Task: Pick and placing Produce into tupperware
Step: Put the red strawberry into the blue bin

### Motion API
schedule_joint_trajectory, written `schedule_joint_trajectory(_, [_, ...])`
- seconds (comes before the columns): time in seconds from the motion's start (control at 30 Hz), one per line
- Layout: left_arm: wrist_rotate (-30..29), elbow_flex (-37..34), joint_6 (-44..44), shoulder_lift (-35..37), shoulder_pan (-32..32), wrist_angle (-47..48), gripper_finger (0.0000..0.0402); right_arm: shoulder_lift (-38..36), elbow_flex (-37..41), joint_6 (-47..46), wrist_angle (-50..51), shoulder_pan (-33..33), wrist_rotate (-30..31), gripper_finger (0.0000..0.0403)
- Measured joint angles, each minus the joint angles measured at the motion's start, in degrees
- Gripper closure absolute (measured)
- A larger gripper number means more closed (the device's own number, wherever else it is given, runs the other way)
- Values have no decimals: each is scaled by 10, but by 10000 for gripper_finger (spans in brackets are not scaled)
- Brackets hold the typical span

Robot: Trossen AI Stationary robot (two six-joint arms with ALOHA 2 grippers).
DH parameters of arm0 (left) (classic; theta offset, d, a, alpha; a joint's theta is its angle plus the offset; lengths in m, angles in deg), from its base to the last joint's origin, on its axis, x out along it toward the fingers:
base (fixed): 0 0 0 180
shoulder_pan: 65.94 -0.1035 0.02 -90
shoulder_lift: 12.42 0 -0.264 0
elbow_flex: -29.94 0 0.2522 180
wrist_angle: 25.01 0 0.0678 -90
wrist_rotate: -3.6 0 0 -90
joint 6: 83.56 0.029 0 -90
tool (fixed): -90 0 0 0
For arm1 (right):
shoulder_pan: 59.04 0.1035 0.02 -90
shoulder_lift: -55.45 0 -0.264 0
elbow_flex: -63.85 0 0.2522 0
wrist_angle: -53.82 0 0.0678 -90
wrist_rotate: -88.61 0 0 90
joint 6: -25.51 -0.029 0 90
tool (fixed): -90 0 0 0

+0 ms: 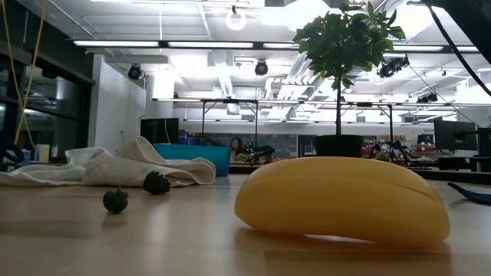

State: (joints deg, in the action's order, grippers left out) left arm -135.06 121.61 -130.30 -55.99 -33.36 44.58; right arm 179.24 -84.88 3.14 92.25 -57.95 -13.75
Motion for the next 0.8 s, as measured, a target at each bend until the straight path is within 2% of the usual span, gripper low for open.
schedule_joint_trajectory(0.2, [-22, 0, 24, -9, -5, -40, 245, -29, 0, 30, 50, 0, 24, 254])
schedule_joint_trajectory(0.33, [-4, 0, 49, -16, -49, -69, 245, -41, 0, 35, 67, -3, 31, 254])
schedule_joint_trajectory(0.53, [111, 0, 104, -47, -158, -136, 245, -41, 0, 36, 69, -3, 31, 254])
schedule_joint_trajectory(0.73, [251, 0, 122, -81, -271, -171, 245, -42, 0, 41, 69, -2, 30, 254])
schedule_joint_trajectory(0.8, [280, 0, 125, -85, -298, -174, 245, -43, 0, 44, 69, -2, 30, 254])
